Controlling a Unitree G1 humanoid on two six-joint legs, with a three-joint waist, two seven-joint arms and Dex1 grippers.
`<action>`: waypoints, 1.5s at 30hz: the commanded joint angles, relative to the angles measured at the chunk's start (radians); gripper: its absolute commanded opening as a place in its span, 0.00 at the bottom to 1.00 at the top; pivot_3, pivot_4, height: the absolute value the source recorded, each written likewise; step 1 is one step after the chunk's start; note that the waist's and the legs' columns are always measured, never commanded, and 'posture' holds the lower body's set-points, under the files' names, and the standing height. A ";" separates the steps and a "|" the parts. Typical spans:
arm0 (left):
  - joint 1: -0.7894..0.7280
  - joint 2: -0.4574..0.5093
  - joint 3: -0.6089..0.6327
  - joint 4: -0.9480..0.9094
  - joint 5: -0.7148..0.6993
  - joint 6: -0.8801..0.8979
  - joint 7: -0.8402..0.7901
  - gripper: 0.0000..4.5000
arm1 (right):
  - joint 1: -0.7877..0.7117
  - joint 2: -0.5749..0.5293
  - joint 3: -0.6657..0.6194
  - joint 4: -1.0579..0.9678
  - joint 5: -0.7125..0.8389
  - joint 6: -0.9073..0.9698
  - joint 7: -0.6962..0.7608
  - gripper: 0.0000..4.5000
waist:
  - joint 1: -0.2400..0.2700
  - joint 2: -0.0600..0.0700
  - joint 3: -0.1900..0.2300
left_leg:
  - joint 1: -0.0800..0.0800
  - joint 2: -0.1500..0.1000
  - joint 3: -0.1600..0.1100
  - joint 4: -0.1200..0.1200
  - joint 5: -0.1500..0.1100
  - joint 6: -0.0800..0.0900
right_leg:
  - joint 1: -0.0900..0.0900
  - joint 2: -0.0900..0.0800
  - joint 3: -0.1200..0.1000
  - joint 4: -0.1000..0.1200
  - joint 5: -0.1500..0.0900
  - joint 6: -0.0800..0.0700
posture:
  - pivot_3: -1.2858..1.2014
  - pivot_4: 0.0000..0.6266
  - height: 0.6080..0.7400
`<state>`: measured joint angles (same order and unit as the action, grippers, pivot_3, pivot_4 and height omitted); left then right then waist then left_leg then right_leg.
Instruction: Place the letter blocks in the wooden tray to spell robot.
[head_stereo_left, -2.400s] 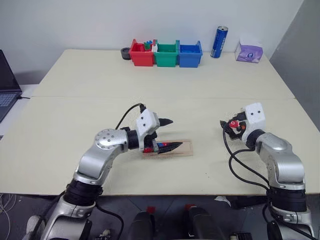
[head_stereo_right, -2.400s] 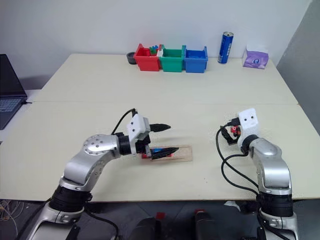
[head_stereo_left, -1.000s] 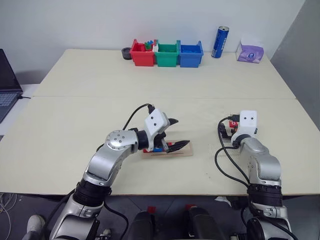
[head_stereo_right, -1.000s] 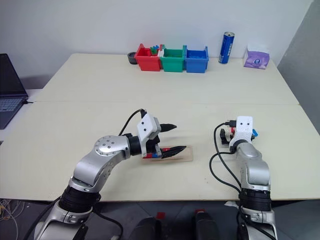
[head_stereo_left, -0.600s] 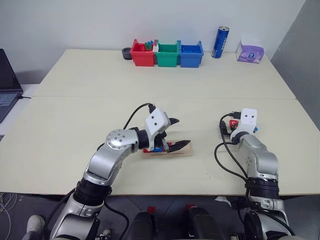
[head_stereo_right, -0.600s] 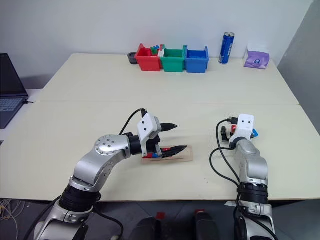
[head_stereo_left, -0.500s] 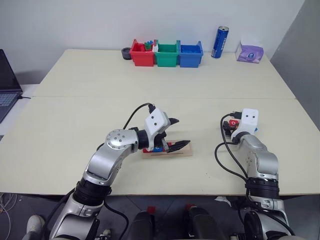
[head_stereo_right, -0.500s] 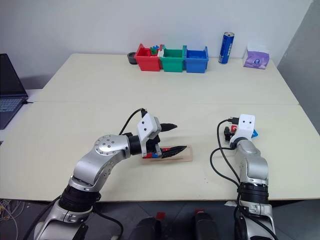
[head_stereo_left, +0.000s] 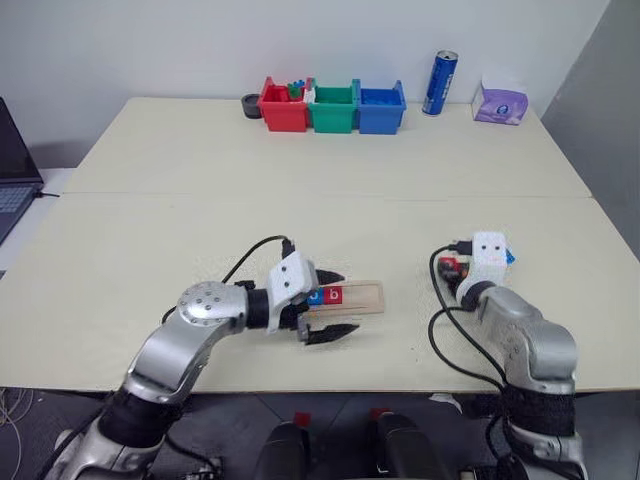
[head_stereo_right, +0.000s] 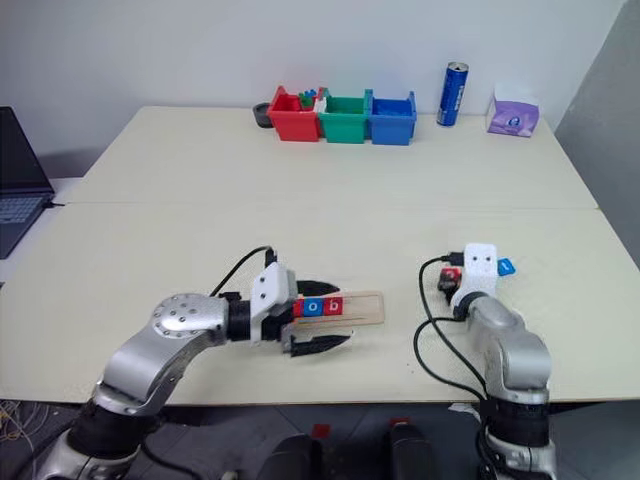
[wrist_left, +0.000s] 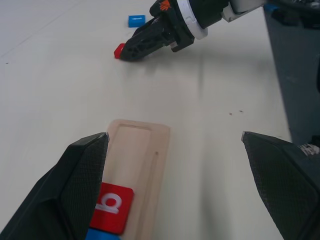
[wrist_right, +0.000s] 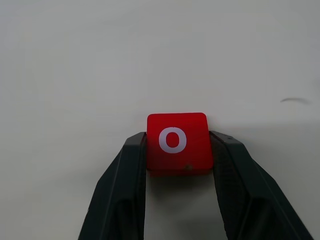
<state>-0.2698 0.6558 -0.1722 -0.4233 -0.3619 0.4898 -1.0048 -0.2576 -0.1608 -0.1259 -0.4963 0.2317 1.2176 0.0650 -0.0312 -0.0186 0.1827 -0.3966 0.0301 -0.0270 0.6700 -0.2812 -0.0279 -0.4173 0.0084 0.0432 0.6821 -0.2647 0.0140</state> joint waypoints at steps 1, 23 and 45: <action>0.023 0.028 0.042 -0.056 -0.038 -0.019 -0.021 1.00 | 0.030 0.009 0.018 -0.167 0.052 0.193 0.014 0.32 | 0.000 0.000 0.000 | 0.000 0.000 0.000 0.000 0.000 0.000 | 0.000 0.000 0.000 0.000 0.000 0.000 | 0.52 0.24 1.00; 0.026 0.032 0.055 -0.015 -0.051 -0.055 -0.029 1.00 | -0.203 -0.013 -0.140 -0.186 0.117 0.217 0.201 0.99 | -0.001 0.000 0.000 | 0.000 -0.001 0.002 -0.001 0.000 0.000 | -0.002 0.001 -0.001 -0.001 0.000 0.001 | 0.52 0.24 1.00; -0.004 0.003 0.041 0.002 -0.067 -0.085 -0.059 1.00 | -0.239 -0.511 0.323 0.810 -0.072 -1.214 1.260 0.99 | 0.000 -0.001 0.001 | 0.002 0.000 0.004 -0.002 0.000 0.000 | -0.001 0.001 -0.001 0.000 0.000 0.000 | 0.52 0.24 1.00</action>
<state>-0.2686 0.6561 -0.1332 -0.3892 -0.4209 0.4228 -1.0614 -0.4776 -0.6696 0.1939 0.2953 0.1730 0.0472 1.3027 -0.0312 -0.0199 0.1834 -0.3945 0.0296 -0.0229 0.6679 -0.2809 -0.0280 -0.4181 0.0095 0.0423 0.6818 -0.2648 0.0142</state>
